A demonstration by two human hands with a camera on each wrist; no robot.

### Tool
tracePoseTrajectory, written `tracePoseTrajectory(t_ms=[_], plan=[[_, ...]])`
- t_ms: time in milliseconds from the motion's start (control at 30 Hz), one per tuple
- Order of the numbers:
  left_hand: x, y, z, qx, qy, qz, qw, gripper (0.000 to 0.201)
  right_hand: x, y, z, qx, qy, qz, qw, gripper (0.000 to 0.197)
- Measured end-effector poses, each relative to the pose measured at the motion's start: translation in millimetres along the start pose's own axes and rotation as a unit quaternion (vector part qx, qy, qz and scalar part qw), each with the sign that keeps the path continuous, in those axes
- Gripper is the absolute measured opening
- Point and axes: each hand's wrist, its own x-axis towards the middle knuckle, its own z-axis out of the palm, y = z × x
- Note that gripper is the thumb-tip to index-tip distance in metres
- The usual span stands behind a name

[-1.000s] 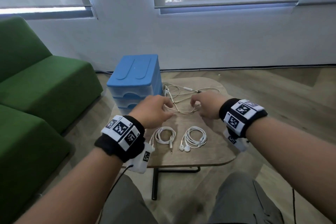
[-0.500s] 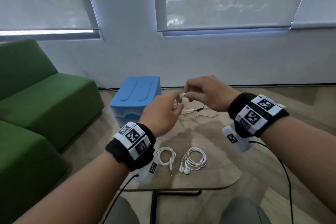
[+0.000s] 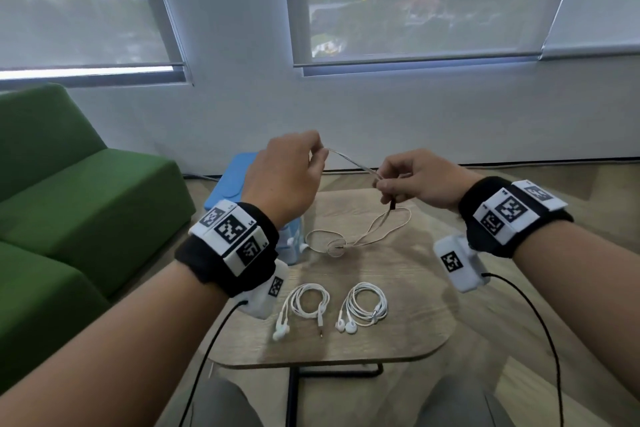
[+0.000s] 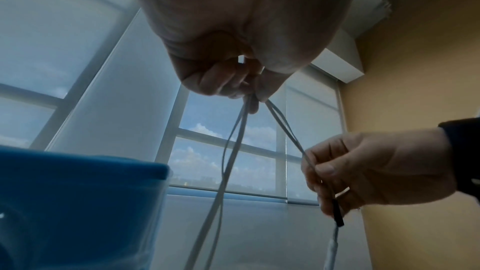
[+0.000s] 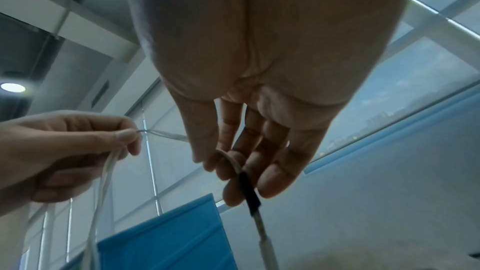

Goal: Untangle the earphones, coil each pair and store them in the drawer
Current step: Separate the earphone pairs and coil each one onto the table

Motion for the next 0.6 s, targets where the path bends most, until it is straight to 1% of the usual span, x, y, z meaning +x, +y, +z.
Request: tracePoseTrajectory(t_ms=[67, 100, 167, 200, 267, 333, 400, 500, 533, 600], plan=[[0, 2, -2, -0.009, -0.002, -0.008, 1.0, 0.022, -1, 7, 3, -0.014, -0.017, 0.021, 1.0, 0.009], [0, 3, -2, -0.013, -0.007, -0.014, 1.0, 0.022, -2, 7, 4, -0.032, -0.02, 0.021, 0.999, 0.01], [0, 5, -4, -0.028, -0.021, -0.027, 0.999, 0.021, -2, -1, 6, -0.051, -0.011, -0.002, 0.999, 0.011], [1, 6, -4, -0.05, -0.033, -0.039, 0.997, 0.02, -2, -8, 6, -0.035, 0.003, -0.015, 0.999, 0.012], [-1, 8, -5, -0.116, -0.066, -0.086, 0.987, 0.017, -1, -23, 8, 0.046, 0.04, -0.036, 0.998, 0.014], [-3, 10, -3, -0.182, -0.086, -0.13, 0.971, 0.016, -1, -40, 11, 0.144, 0.063, -0.049, 0.986, 0.011], [-5, 9, 0, -0.234, -0.086, -0.15, 0.957, 0.015, -2, -55, 13, 0.218, 0.069, -0.05, 0.972, 0.007], [-7, 9, 5, -0.283, -0.085, -0.155, 0.943, 0.012, -1, -73, 12, 0.299, 0.07, -0.052, 0.95, 0.011], [-8, 10, 6, -0.298, -0.088, -0.154, 0.938, 0.015, -1, -78, 11, 0.317, 0.07, -0.057, 0.944, 0.011], [-10, 14, 5, -0.345, -0.114, -0.152, 0.919, 0.035, 0, -87, 6, 0.351, 0.07, -0.066, 0.932, 0.01]])
